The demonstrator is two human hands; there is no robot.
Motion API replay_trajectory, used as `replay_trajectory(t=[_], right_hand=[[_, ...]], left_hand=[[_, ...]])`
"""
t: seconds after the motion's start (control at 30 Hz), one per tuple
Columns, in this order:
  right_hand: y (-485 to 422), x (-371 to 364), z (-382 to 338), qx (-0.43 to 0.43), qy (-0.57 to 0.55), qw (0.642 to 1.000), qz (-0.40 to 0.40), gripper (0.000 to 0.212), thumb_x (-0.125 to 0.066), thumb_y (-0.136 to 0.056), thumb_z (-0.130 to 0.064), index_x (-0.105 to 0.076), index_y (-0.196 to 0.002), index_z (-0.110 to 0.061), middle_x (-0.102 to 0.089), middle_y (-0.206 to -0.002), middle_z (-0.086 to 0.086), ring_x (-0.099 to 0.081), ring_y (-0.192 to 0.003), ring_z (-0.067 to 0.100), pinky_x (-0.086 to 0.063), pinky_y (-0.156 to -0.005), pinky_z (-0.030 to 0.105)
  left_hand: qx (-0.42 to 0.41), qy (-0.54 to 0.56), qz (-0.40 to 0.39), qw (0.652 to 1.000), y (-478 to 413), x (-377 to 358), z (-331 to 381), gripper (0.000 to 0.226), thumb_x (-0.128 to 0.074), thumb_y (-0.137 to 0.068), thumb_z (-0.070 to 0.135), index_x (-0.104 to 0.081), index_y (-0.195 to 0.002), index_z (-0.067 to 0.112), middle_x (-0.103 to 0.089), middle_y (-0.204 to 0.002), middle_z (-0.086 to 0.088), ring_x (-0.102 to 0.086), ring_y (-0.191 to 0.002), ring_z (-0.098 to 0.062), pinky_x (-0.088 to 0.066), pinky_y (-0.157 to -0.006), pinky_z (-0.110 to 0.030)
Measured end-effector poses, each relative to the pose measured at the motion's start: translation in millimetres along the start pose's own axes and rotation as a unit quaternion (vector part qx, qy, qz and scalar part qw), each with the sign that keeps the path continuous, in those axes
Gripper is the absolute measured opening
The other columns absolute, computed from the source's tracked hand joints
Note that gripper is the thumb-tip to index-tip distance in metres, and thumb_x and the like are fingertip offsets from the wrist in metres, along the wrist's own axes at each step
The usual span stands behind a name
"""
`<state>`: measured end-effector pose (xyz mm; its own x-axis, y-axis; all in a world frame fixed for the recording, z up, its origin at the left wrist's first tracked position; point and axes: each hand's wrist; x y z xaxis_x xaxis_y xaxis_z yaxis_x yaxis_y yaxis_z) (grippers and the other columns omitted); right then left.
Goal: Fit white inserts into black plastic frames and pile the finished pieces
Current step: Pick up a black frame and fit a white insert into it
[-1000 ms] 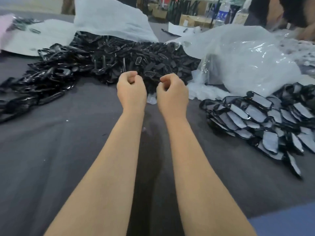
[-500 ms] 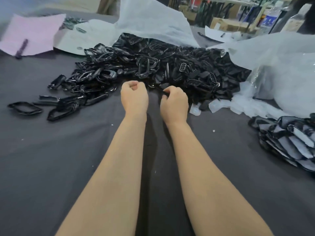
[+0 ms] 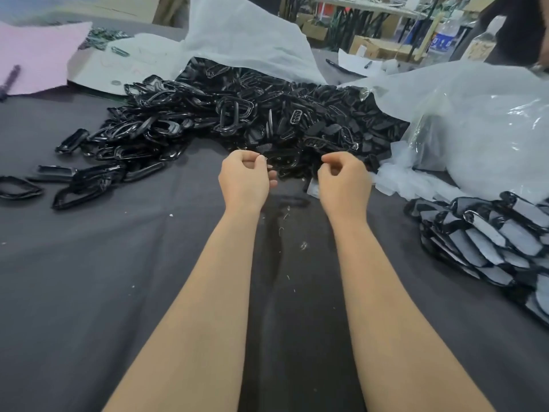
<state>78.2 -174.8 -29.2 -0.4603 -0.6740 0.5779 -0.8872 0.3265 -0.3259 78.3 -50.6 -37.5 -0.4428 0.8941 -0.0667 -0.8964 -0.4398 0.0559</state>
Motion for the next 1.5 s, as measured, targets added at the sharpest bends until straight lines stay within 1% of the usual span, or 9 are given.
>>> replay_trajectory(t=[0.13, 0.27, 0.47, 0.6, 0.67, 0.87, 1.0, 1.1, 1.5], right_hand=[[-2, -12, 4, -0.009, 0.137, 0.989, -0.056, 0.034, -0.058, -0.092, -0.03, -0.058, -0.126, -0.021, -0.056, -0.126, 0.005, -0.045, -0.121, 0.028, -0.037, -0.096, 0.037], [-4, -16, 4, -0.006, 0.148, 0.989, -0.026, 0.026, -0.052, -0.095, -0.022, -0.062, -0.12, -0.019, -0.062, -0.12, 0.003, -0.05, -0.117, 0.027, -0.035, -0.096, 0.037], [-4, -3, 0, -0.03, -0.105, 0.994, 0.004, 0.014, -0.059, -0.09, -0.014, -0.07, -0.097, -0.021, -0.065, -0.087, -0.004, -0.06, -0.089, 0.014, -0.048, -0.087, 0.029], [2, 7, -2, -0.121, -0.329, 0.932, -0.089, 0.016, -0.061, -0.091, -0.009, -0.066, -0.088, -0.024, -0.065, -0.073, -0.005, -0.059, -0.058, -0.001, -0.048, -0.059, 0.014], [7, 9, -2, -0.132, -0.368, 0.914, -0.108, 0.014, -0.06, -0.092, -0.005, -0.064, -0.091, -0.019, -0.066, -0.073, 0.0, -0.06, -0.055, 0.0, -0.049, -0.056, 0.014], [25, 10, -4, -0.095, -0.356, 0.924, -0.106, 0.017, -0.06, -0.09, -0.001, -0.061, -0.084, -0.016, -0.066, -0.072, 0.0, -0.065, -0.06, 0.003, -0.052, -0.06, 0.015], [37, 3, -2, -0.038, -0.326, 0.939, -0.104, 0.026, -0.063, -0.086, 0.0, -0.063, -0.079, -0.025, -0.063, -0.077, -0.003, -0.06, -0.076, 0.011, -0.052, -0.082, 0.03], [40, 2, -1, -0.012, -0.301, 0.949, -0.093, 0.029, -0.062, -0.085, -0.001, -0.063, -0.077, -0.029, -0.061, -0.075, -0.005, -0.057, -0.074, 0.01, -0.049, -0.08, 0.032], [35, -5, 1, -0.079, -0.338, 0.936, -0.052, 0.023, -0.063, -0.086, -0.002, -0.051, -0.085, -0.021, -0.059, -0.081, -0.002, -0.059, -0.07, 0.009, -0.055, -0.082, 0.037]], left_hand=[[-0.013, -0.003, -0.003, 1.0, -1, -4, -4, 0.013, -0.05, -0.097, 0.006, -0.053, -0.09, 0.017, -0.063, -0.079, 0.002, -0.06, -0.056, -0.002, -0.057, -0.062, -0.024], [-0.024, -0.011, 0.0, 1.0, -2, -6, -6, 0.02, -0.049, -0.097, 0.007, -0.051, -0.085, 0.023, -0.064, -0.077, 0.006, -0.059, -0.053, 0.001, -0.056, -0.064, -0.024], [-0.008, 0.009, 0.0, 1.0, -1, -6, -6, 0.02, -0.048, -0.097, 0.005, -0.051, -0.084, 0.021, -0.063, -0.073, 0.005, -0.058, -0.047, 0.004, -0.052, -0.056, -0.017], [-0.005, 0.022, -0.012, 1.0, 9, -7, -5, 0.012, -0.049, -0.097, 0.004, -0.054, -0.095, 0.015, -0.064, -0.074, 0.002, -0.06, -0.057, -0.005, -0.056, -0.065, -0.025], [-0.011, 0.021, -0.021, 1.0, 16, -7, -4, 0.012, -0.049, -0.097, 0.006, -0.055, -0.096, 0.016, -0.065, -0.074, 0.003, -0.06, -0.06, -0.007, -0.058, -0.069, -0.029], [-0.01, 0.026, -0.032, 0.999, 34, 4, -3, 0.01, -0.05, -0.097, 0.008, -0.057, -0.1, 0.014, -0.066, -0.077, 0.001, -0.063, -0.061, -0.005, -0.057, -0.061, -0.023], [-0.014, 0.032, -0.033, 0.999, 42, 12, -8, 0.01, -0.05, -0.097, 0.008, -0.058, -0.103, 0.012, -0.066, -0.078, -0.001, -0.064, -0.06, -0.006, -0.055, -0.058, -0.019], [-0.023, 0.031, -0.031, 0.999, 43, 14, -10, 0.01, -0.05, -0.098, 0.01, -0.058, -0.103, 0.014, -0.067, -0.078, 0.0, -0.065, -0.062, -0.006, -0.056, -0.063, -0.021], [-0.025, 0.058, -0.003, 0.998, 41, 11, -10, 0.011, -0.049, -0.097, 0.005, -0.051, -0.103, 0.014, -0.067, -0.096, -0.006, -0.067, -0.063, -0.002, -0.056, -0.063, -0.019]])
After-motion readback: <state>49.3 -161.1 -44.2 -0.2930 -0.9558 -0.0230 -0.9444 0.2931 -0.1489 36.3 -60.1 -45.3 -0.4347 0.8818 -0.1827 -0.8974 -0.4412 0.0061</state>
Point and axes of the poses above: each hand's wrist, its own y-axis away from the middle knuckle, its own x-axis out of the back of the hand, z = x × y
